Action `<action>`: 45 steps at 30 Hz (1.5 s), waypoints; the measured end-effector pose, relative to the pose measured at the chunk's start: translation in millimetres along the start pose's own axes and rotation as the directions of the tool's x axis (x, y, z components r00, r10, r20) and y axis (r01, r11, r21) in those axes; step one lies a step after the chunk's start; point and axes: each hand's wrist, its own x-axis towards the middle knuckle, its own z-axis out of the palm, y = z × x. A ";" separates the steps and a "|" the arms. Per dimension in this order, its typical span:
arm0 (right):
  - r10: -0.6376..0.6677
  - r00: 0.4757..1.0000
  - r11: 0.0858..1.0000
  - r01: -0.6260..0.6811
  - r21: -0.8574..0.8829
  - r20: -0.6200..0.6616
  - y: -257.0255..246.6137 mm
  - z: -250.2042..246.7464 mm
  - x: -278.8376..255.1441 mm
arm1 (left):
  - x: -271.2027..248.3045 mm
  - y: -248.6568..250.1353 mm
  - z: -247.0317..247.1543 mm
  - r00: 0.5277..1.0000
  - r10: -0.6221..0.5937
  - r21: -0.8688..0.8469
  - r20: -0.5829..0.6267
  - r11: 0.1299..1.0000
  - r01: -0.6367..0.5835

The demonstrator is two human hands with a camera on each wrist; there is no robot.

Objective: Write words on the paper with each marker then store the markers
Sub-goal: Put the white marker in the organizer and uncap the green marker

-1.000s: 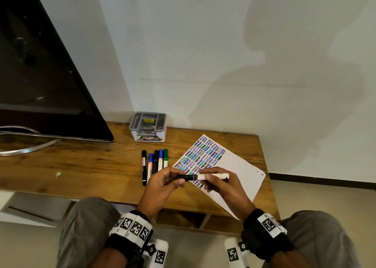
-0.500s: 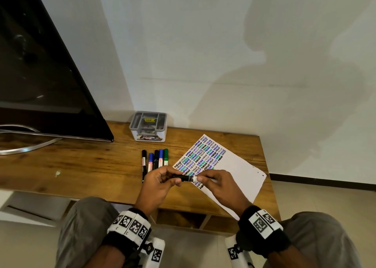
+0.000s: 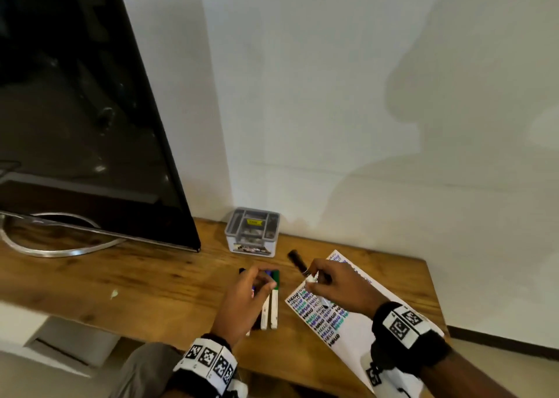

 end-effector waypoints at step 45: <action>0.275 0.955 0.958 -0.282 -0.057 -0.108 13.2 56.3 91.9 | 26.9 -57.8 3.7 0.998 0.011 0.550 0.062 0.834 -0.043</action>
